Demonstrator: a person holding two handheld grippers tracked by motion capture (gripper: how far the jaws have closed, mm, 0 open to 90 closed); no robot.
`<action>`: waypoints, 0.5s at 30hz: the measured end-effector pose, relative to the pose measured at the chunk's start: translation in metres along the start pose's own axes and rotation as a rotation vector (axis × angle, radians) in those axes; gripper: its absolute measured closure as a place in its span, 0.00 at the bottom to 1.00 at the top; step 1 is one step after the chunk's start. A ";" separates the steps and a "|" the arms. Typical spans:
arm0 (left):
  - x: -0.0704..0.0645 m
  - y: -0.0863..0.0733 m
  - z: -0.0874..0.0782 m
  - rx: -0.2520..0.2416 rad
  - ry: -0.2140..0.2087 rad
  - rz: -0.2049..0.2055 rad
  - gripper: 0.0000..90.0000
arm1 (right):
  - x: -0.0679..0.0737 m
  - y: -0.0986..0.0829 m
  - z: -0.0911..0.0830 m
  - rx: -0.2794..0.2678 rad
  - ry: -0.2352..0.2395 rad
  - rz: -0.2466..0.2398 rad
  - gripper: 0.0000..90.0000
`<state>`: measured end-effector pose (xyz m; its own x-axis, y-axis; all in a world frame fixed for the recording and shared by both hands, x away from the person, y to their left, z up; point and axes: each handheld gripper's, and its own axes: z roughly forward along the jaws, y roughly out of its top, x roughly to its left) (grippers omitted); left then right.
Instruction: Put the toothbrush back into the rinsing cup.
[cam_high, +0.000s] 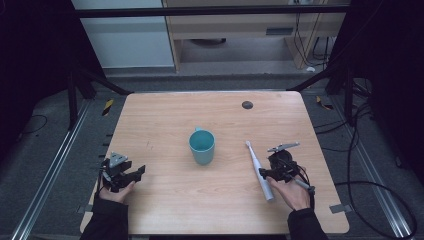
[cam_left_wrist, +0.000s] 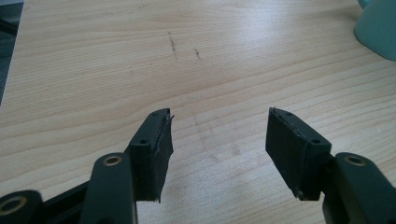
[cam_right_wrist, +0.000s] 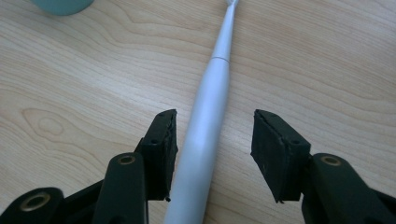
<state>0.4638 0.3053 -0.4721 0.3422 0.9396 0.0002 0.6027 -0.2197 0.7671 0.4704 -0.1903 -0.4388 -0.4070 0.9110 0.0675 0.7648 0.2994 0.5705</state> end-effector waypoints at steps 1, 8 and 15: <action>0.000 0.000 0.000 -0.001 0.000 0.000 0.45 | -0.001 0.000 0.001 0.010 0.000 0.005 0.55; 0.000 0.000 0.001 0.004 -0.002 -0.001 0.44 | -0.001 0.006 0.009 0.064 -0.044 -0.003 0.54; 0.001 0.000 0.001 0.003 -0.003 -0.004 0.44 | 0.001 0.014 0.017 0.095 -0.038 -0.002 0.55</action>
<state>0.4647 0.3056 -0.4729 0.3420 0.9397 -0.0042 0.6060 -0.2171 0.7652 0.4886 -0.1802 -0.4445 -0.3905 0.9200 0.0342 0.8086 0.3250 0.4904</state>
